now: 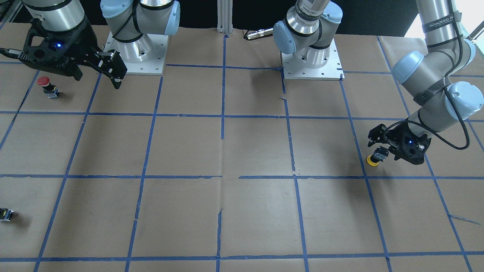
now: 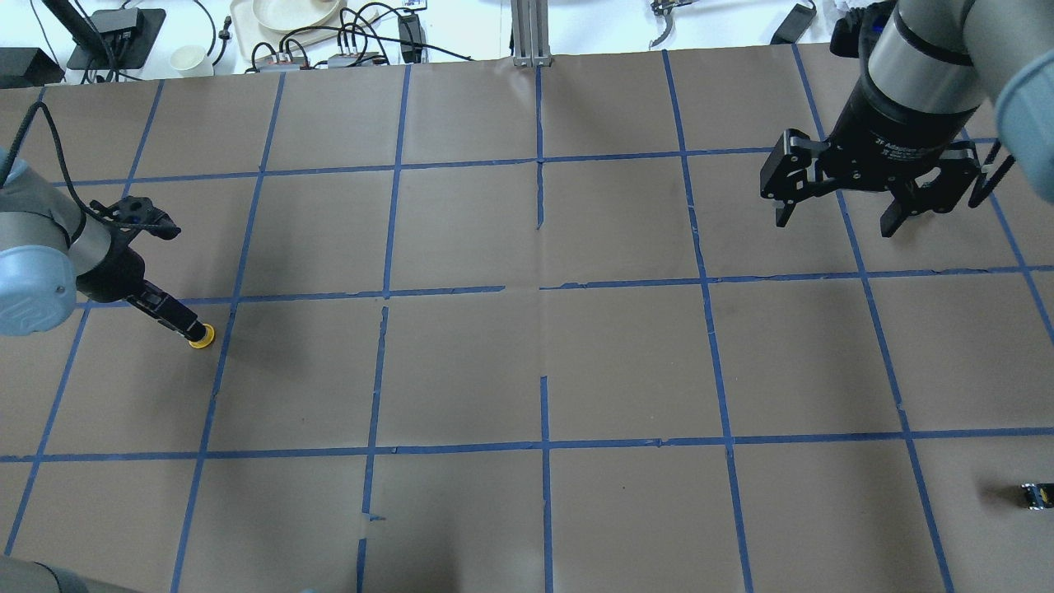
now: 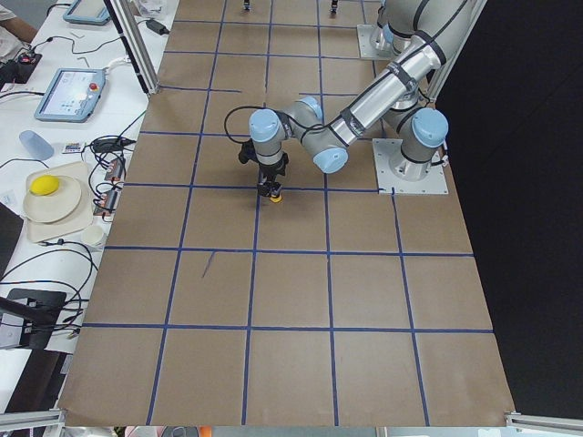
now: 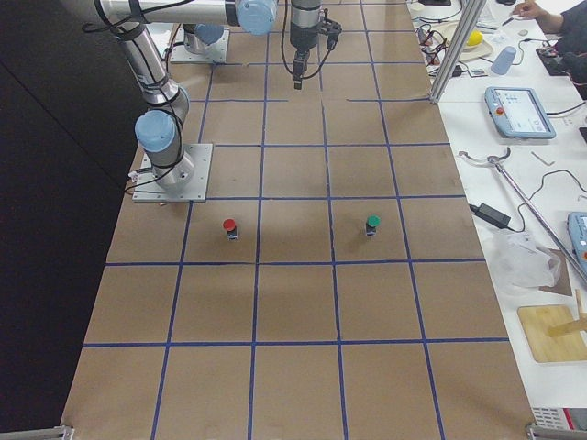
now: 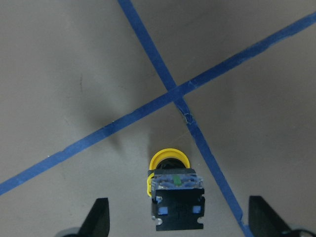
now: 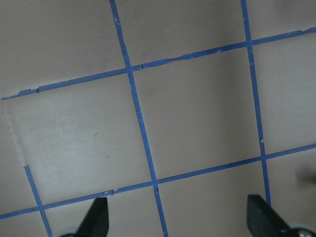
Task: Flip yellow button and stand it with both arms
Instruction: 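Lift the yellow button with the left gripper and carry it toward the right gripper, then close the right gripper on the yellow cap while the left gripper holds the base, then open the left gripper and pull it back while the right gripper holds the button, then carry the button with the right gripper beside the green button while the left withdraws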
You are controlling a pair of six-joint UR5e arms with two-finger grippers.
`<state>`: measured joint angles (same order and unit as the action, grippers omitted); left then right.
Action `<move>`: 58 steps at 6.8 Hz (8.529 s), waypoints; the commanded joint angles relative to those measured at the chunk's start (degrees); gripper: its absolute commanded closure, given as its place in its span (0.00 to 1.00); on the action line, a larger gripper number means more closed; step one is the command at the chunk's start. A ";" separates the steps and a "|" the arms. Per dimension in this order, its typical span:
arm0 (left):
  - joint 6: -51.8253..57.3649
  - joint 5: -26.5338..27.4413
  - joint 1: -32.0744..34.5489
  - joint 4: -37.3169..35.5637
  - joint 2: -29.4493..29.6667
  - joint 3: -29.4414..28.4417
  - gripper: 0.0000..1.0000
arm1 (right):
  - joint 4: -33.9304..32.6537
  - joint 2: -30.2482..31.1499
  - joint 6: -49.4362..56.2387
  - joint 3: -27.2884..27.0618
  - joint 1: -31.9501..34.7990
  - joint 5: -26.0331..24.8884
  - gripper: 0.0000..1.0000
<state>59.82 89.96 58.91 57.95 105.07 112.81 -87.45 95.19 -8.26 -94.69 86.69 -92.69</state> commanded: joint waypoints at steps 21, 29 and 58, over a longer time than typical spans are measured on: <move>-22.21 -97.42 28.27 47.34 -14.80 1.09 0.87 | -2.72 -8.55 -55.08 8.73 -1.18 42.57 0.00; -22.21 -99.98 29.86 47.17 -14.72 1.18 0.87 | 1.05 -6.96 -58.71 8.47 2.69 44.61 0.02; -56.75 0.70 31.09 28.68 -13.13 -23.76 0.00 | -38.58 -11.77 104.78 -22.47 -46.67 28.69 0.92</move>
<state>2.62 83.93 90.00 83.83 91.73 92.03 -126.22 85.09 86.44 -116.81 43.59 -66.24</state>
